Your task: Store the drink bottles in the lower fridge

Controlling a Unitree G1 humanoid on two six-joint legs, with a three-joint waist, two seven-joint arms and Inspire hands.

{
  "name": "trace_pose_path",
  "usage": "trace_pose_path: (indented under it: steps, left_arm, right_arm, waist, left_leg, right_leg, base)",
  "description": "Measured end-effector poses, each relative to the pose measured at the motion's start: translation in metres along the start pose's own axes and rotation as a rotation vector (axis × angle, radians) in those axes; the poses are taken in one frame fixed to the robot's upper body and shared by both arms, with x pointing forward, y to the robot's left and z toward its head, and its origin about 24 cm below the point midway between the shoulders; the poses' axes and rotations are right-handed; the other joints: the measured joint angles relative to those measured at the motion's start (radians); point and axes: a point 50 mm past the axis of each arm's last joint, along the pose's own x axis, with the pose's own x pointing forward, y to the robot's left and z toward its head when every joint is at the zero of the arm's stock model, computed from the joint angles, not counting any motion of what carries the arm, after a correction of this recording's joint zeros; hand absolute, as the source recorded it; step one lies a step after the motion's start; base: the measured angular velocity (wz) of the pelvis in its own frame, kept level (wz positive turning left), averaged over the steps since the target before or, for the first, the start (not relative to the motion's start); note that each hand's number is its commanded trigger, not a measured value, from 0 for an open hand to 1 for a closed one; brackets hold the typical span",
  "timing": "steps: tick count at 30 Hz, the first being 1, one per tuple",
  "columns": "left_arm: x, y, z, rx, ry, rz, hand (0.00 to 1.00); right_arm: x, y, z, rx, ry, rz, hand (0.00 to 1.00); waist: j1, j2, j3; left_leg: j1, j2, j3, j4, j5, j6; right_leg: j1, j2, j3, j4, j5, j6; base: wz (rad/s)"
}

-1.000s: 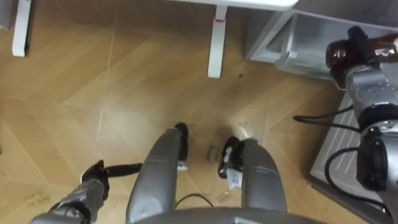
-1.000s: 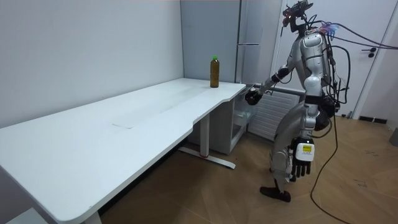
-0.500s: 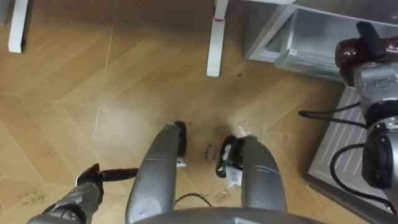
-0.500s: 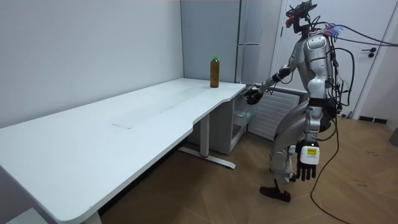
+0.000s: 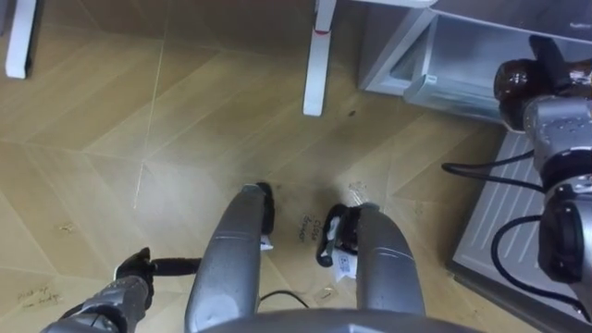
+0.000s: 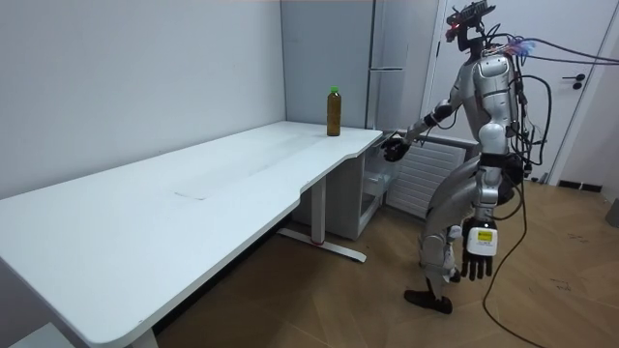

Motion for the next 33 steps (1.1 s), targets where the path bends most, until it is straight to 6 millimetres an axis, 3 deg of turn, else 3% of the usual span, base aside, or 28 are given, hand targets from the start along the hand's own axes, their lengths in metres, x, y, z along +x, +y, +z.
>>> trace_pose_path:
  steps: [1,2,4,5,28,33]
  left_arm:
    - [0.000,0.000,0.000,0.004,0.002,0.000,0.00]
    - [0.000,0.000,-0.001,0.007,0.006,0.001,0.00]
    - [0.000,0.001,-0.002,0.007,0.010,0.002,0.00]
    - [0.000,0.001,-0.002,0.007,0.012,0.002,0.00]
    - [0.000,0.002,-0.003,0.015,0.028,0.024,0.00]
    - [0.000,0.003,-0.004,0.004,0.030,0.033,0.00]
  right_arm:
    - [0.000,0.000,-0.001,-0.006,0.001,0.002,0.35]
    - [0.000,-0.001,-0.001,-0.011,0.004,0.005,0.56]
    - [0.000,-0.002,-0.002,-0.012,0.006,0.010,0.65]
    - [0.000,-0.002,-0.002,-0.013,0.008,0.017,1.00]
    - [0.000,0.002,-0.008,-0.027,0.040,0.071,1.00]
    - [-0.002,0.011,-0.008,-0.015,0.042,0.078,1.00]
  waist:
    - [0.000,0.000,0.0000]
    - [0.001,0.000,-0.0001]
    - [0.001,0.000,-0.0001]
    - [0.001,0.000,-0.0002]
    - [0.025,-0.002,-0.0029]
    - [0.021,-0.006,-0.0047]
  left_leg:
    - [0.000,0.000,0.000,0.000,0.000,0.000]
    - [0.000,0.000,0.000,0.000,0.000,0.000]
    - [0.000,0.000,0.000,0.001,0.000,0.000]
    - [0.000,0.000,0.000,0.001,0.000,0.000]
    - [0.004,0.003,-0.002,0.002,-0.001,-0.002]
    - [-0.010,0.002,-0.001,0.002,-0.001,-0.001]
  right_leg:
    - [0.000,0.000,0.000,0.000,0.000,0.000]
    - [0.000,0.000,0.000,0.000,0.000,0.000]
    - [0.000,0.000,0.000,0.000,0.000,0.000]
    - [0.000,0.000,0.000,0.000,0.000,0.000]
    - [0.006,0.000,-0.005,-0.001,0.001,-0.002]
    - [-0.007,-0.001,-0.006,-0.001,0.001,-0.002]
  base:
    - [0.00]
    - [0.00]
    - [0.00]
    - [0.00]
    - [0.00]
    - [0.00]
